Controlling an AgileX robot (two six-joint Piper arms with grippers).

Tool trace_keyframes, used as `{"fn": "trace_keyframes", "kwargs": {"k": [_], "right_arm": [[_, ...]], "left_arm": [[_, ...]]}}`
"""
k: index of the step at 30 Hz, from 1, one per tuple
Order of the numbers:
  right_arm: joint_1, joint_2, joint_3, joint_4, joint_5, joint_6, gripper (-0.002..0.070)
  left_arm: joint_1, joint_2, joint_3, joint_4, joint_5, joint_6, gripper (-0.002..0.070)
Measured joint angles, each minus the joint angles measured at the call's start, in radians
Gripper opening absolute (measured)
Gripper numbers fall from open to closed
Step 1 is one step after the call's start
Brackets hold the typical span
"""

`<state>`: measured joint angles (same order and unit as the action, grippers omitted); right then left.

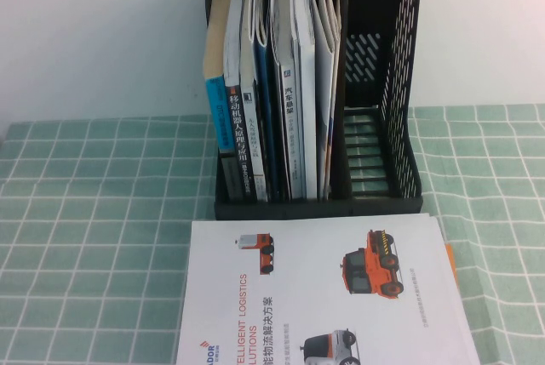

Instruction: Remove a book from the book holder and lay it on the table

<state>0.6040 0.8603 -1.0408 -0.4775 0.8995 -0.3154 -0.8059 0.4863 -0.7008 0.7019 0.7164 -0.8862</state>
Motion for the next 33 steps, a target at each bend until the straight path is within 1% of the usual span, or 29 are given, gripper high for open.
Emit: {"fn": "trace_keyframes", "kwargs": {"k": [5, 9, 12, 17, 21, 24, 33], "right_arm": [[-0.003, -0.231, 0.212, 0.081, -0.036, 0.062, 0.0003], [-0.005, -0.399, 0.382, 0.233, -0.075, 0.078, 0.0001], [-0.005, -0.517, 0.507, 0.324, -0.134, 0.080, 0.0001], [-0.005, -0.695, 0.679, 0.359, -0.213, 0.125, 0.0000], [-0.005, -0.776, 0.703, 0.361, -0.250, 0.130, 0.0000], [-0.005, -0.794, 0.703, 0.367, -0.255, 0.130, 0.0000], [-0.005, -0.794, 0.704, 0.377, -0.257, 0.132, -0.0001]], "left_arm": [[-0.002, 0.000, 0.000, 0.102, 0.000, -0.014, 0.0000], [-0.002, 0.000, 0.005, 0.127, -0.026, -0.017, 0.0000], [-0.002, -0.001, 0.033, 0.152, -0.091, -0.019, 0.0000], [-0.002, -0.001, 0.113, 0.183, -0.261, -0.021, 0.0000], [-0.004, -0.001, 0.153, 0.190, -0.329, -0.053, 0.0000], [-0.004, -0.001, 0.159, 0.190, -0.340, -0.089, 0.0000], [-0.004, -0.001, 0.162, 0.190, -0.342, -0.095, 0.0000]]}}
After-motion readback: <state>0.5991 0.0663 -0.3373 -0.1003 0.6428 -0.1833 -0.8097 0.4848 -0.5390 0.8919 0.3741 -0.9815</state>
